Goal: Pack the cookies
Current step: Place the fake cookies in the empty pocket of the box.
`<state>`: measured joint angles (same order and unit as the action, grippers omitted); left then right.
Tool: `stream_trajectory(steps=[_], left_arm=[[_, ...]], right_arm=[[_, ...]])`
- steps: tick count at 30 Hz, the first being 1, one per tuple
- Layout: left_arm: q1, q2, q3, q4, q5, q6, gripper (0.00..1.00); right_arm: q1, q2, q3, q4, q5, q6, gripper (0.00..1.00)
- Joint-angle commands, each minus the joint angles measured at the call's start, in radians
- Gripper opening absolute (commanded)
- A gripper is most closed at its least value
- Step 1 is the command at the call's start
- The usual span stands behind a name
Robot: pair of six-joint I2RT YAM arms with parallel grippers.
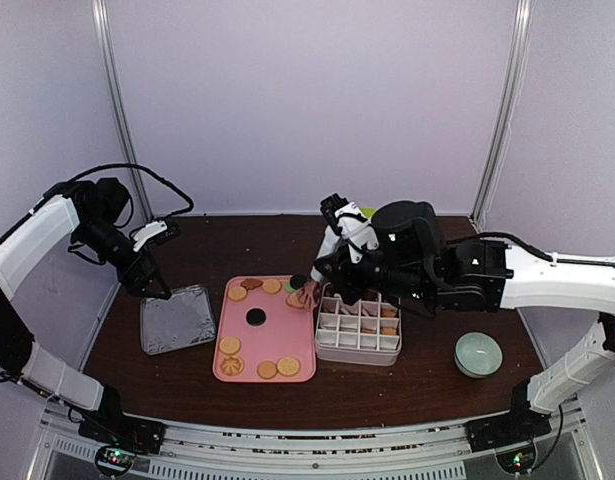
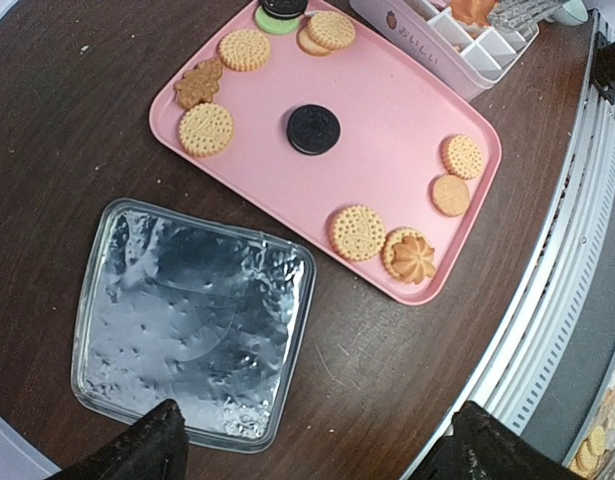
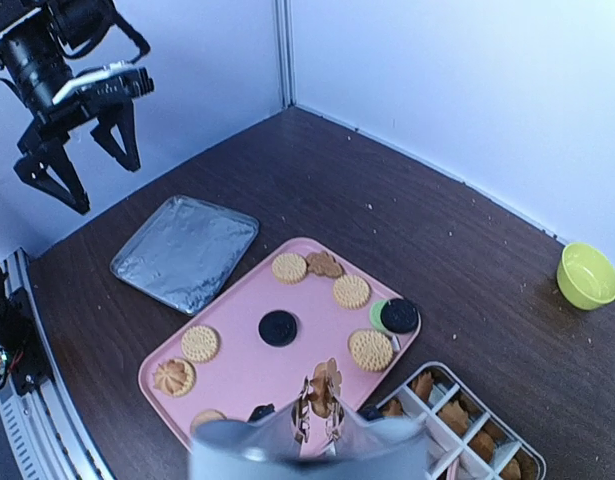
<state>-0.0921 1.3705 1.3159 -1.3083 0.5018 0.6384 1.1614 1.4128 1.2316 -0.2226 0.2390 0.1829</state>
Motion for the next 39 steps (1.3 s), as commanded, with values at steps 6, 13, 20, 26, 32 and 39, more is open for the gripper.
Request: stream_trajectory(steps=[6, 13, 20, 26, 32, 39], left_arm=[[0.009, 0.063, 0.038, 0.027, 0.032, 0.007, 0.92], [0.01, 0.105, 0.066, 0.022, 0.051, 0.01, 0.91], [0.01, 0.116, 0.075, 0.017, 0.064, 0.01, 0.9], [0.009, 0.111, 0.07, 0.017, 0.069, 0.007, 0.89], [0.008, 0.108, 0.073, 0.017, 0.064, 0.004, 0.89], [0.009, 0.11, 0.082, 0.016, 0.067, -0.006, 0.9]], right_arm=[[-0.004, -0.093, -0.145, -0.057, 0.003, 0.104, 0.0], [-0.005, -0.109, -0.177, -0.059, -0.003, 0.129, 0.0], [-0.004, -0.119, -0.155, -0.089, -0.023, 0.128, 0.0], [-0.005, -0.128, -0.167, -0.098, -0.031, 0.145, 0.0], [-0.005, -0.144, -0.186, -0.09, -0.04, 0.149, 0.0], [-0.004, -0.124, -0.191, -0.059, -0.018, 0.141, 0.06]])
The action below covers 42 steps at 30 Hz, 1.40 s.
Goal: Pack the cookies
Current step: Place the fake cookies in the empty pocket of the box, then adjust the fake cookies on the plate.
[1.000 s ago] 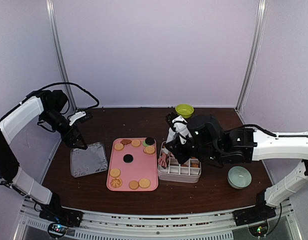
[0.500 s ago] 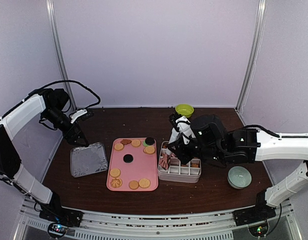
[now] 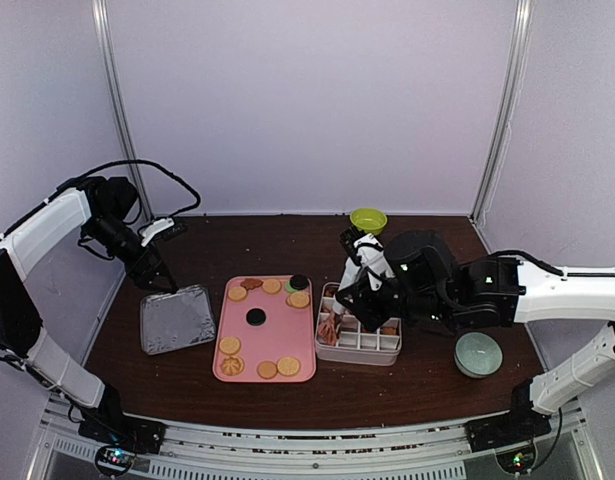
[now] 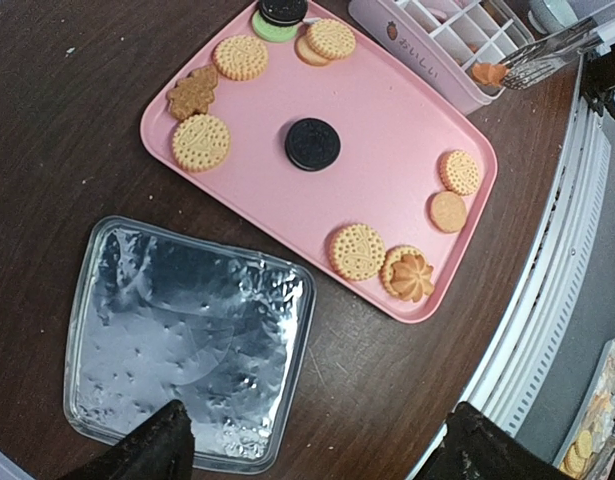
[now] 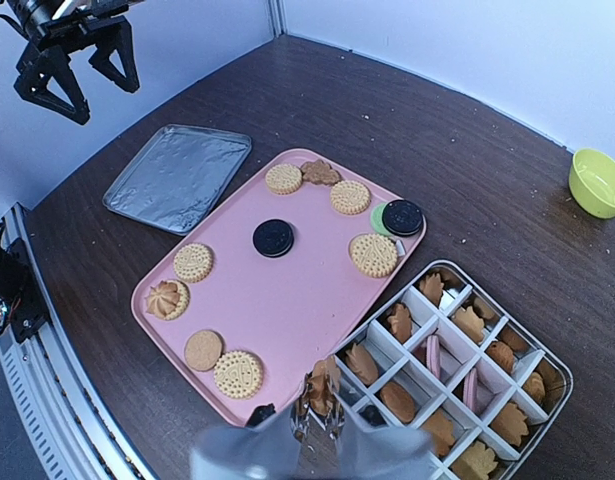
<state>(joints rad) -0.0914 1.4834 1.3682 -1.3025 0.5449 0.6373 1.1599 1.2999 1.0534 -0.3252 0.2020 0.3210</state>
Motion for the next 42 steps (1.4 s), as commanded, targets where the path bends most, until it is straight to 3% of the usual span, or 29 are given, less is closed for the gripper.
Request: stream_trajectory(steps=[1, 8, 14, 23, 35, 42], left_arm=[[0.009, -0.004, 0.03, 0.011, 0.024, -0.004, 0.9], [0.008, -0.008, 0.023, 0.012, 0.022, -0.004, 0.9], [0.009, -0.015, 0.022, 0.012, 0.025, -0.003, 0.92], [0.009, -0.035, 0.016, -0.003, 0.027, 0.01, 0.92], [0.03, -0.065, -0.007, -0.003, 0.024, 0.017, 0.92], [0.103, -0.062, -0.017, -0.013, 0.062, 0.025, 0.94]], right_arm=[[-0.002, -0.009, -0.013, 0.048, 0.024, 0.003, 0.06], [-0.003, -0.005, -0.019, 0.058, 0.056, -0.004, 0.09], [-0.003, -0.008, -0.023, 0.055, 0.078, -0.007, 0.23], [-0.003, -0.011, 0.001, 0.05, 0.082, -0.014, 0.33], [0.023, -0.014, 0.077, 0.053, 0.087, -0.047, 0.27], [0.08, 0.116, 0.202, 0.112, 0.057, -0.088, 0.27]])
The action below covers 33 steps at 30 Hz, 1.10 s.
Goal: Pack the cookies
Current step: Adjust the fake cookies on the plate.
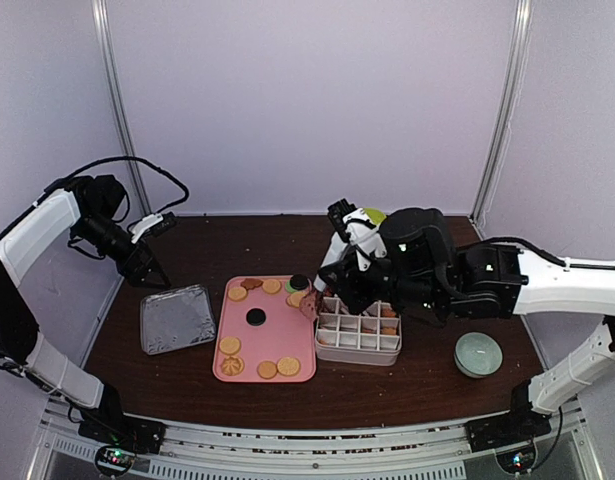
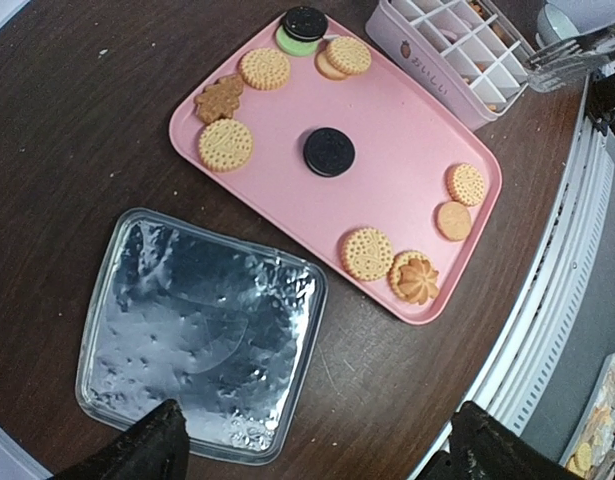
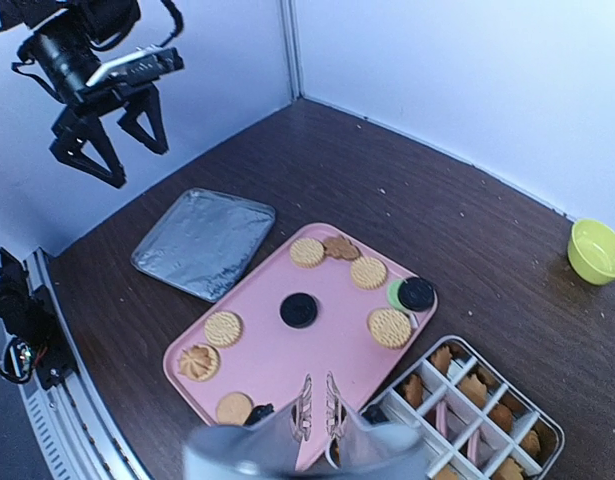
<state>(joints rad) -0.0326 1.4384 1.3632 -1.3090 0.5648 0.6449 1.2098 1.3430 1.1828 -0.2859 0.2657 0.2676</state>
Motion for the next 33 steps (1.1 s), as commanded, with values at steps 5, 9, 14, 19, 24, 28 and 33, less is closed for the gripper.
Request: stream_trajectory(steps=[5, 9, 14, 19, 24, 28, 33], left_arm=[[0.099, -0.033, -0.026, -0.02, 0.05, 0.027, 0.96], [0.118, -0.058, -0.046, -0.038, 0.045, 0.041, 0.96], [0.126, -0.113, -0.092, -0.044, 0.029, 0.054, 0.96], [0.125, -0.152, -0.16, -0.043, 0.02, 0.067, 0.96], [0.125, -0.182, -0.206, -0.034, 0.016, 0.082, 0.96], [0.125, -0.197, -0.229, -0.031, 0.014, 0.099, 0.96], [0.126, -0.224, -0.253, -0.022, 0.01, 0.106, 0.96]], right_arm=[[0.073, 0.25, 0.19, 0.142, -0.044, -0.061, 0.27], [0.098, 0.409, 0.314, 0.17, -0.077, -0.079, 0.27], [0.104, 0.567, 0.443, 0.169, -0.105, -0.081, 0.27], [0.104, 0.657, 0.511, 0.161, -0.094, -0.079, 0.27], [0.101, 0.711, 0.557, 0.148, -0.021, -0.079, 0.28], [0.101, 0.724, 0.577, 0.128, -0.001, -0.072, 0.28], [0.101, 0.729, 0.564, 0.127, 0.029, -0.057, 0.36]])
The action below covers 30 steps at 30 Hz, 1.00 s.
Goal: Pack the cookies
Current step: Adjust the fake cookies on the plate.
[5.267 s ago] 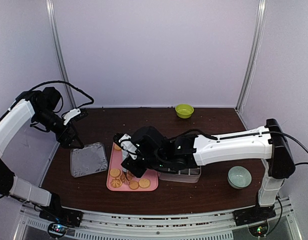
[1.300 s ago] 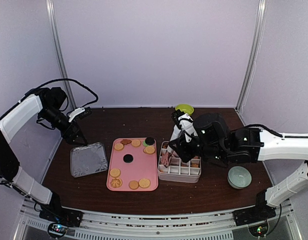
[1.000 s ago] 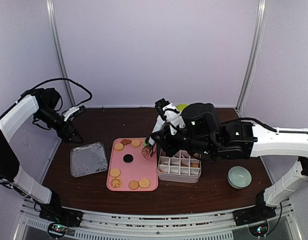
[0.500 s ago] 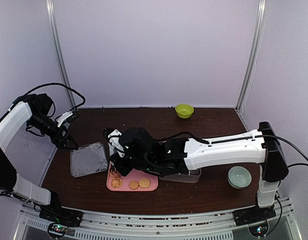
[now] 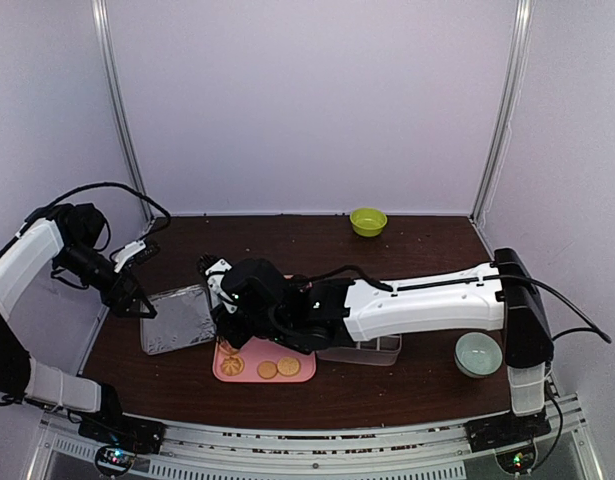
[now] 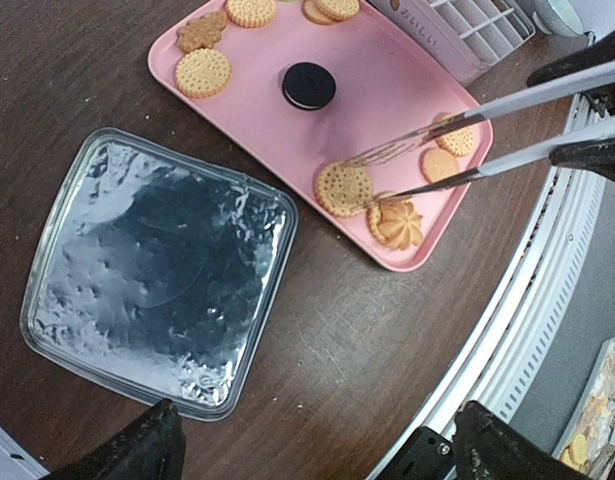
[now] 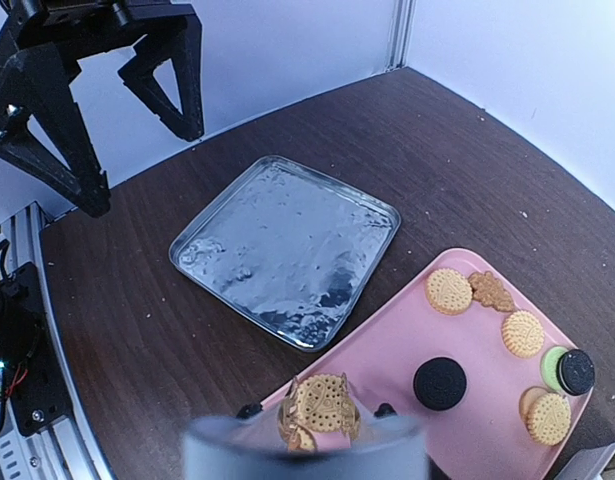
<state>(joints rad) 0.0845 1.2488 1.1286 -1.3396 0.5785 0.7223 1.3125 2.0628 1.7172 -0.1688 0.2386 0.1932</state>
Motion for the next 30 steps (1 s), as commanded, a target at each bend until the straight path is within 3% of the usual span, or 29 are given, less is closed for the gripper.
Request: stream_trajectory(steps=[1, 20, 30], left_arm=[[0.009, -0.04, -0.022, 0.011, -0.007, 0.028, 0.96], [0.008, 0.005, 0.014, 0.013, -0.021, 0.005, 0.96], [0.009, -0.013, 0.021, -0.007, -0.04, -0.008, 0.94]], right_arm=[[-0.002, 0.013, 0.032, 0.005, 0.062, 0.016, 0.36], [-0.048, 0.027, -0.036, 0.118, -0.043, 0.056, 0.41], [-0.045, -0.025, -0.091, 0.187, -0.064, 0.072, 0.33]])
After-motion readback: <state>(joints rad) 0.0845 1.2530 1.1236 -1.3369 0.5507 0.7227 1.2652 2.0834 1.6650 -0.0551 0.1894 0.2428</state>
